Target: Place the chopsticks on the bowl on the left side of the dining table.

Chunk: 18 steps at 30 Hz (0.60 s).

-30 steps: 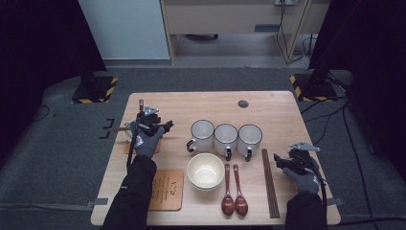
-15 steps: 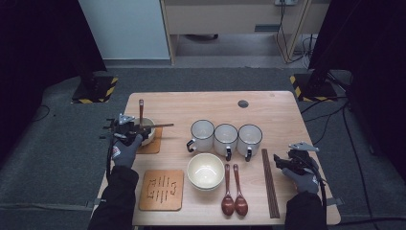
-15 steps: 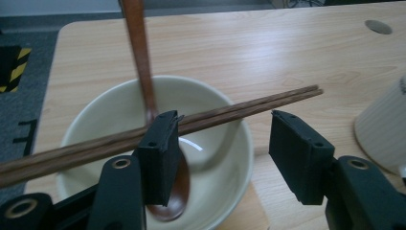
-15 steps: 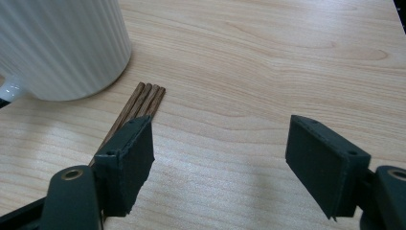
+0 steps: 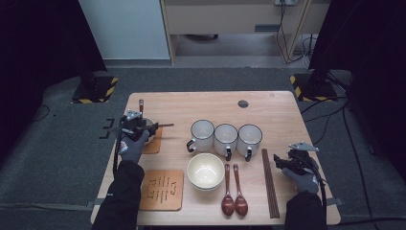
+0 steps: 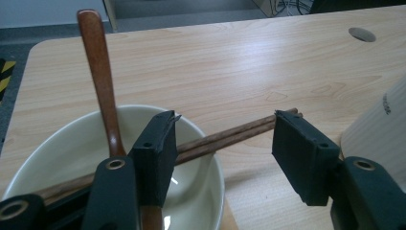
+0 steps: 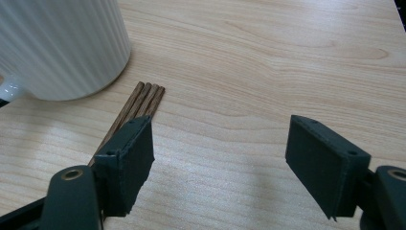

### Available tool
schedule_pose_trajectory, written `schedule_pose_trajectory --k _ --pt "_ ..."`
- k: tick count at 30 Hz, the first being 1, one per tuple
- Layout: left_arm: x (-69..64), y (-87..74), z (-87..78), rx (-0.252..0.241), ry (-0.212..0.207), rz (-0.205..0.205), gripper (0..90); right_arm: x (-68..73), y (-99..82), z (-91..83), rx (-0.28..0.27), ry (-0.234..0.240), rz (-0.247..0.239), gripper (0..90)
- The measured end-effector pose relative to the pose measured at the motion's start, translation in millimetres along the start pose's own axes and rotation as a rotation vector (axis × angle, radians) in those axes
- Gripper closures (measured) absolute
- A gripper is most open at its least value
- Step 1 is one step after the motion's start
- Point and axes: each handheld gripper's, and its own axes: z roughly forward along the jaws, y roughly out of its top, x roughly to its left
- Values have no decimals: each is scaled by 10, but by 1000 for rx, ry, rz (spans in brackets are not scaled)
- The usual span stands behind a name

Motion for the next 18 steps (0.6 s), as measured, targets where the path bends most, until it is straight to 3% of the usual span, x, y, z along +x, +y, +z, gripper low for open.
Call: schedule_pose_trajectory --k 9,18 --pt "-23 -7 190 50 -8 4 395 -15 3 -3 -4 4 8 248" --pt "-41 -21 176 53 -16 13 393 -9 2 -3 -3 5 8 248"
